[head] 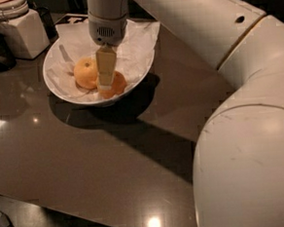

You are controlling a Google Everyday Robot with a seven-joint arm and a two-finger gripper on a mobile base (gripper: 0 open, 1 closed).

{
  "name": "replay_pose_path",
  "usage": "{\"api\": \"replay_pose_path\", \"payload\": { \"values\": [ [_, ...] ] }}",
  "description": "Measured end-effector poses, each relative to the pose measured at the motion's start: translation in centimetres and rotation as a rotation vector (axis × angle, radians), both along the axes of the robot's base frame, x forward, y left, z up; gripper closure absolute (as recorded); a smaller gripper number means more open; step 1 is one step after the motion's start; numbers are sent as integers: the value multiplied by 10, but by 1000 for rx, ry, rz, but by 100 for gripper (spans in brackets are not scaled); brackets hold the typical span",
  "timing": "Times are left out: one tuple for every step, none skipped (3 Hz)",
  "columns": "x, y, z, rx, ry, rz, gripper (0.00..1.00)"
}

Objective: Pick orange from white bowl

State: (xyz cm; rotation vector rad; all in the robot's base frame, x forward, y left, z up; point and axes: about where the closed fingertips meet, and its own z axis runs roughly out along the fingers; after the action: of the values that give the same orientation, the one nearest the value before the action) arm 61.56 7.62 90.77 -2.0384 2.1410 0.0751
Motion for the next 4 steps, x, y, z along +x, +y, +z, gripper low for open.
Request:
{"api": "replay_pose_path", "payload": {
  "values": [
    [2,7,-11,4,34,11,26],
    [4,12,-20,7,60,14,32],
    [6,14,-28,10,83,13,33],
    [7,14,-35,12,104,9,33]
  ]
}}
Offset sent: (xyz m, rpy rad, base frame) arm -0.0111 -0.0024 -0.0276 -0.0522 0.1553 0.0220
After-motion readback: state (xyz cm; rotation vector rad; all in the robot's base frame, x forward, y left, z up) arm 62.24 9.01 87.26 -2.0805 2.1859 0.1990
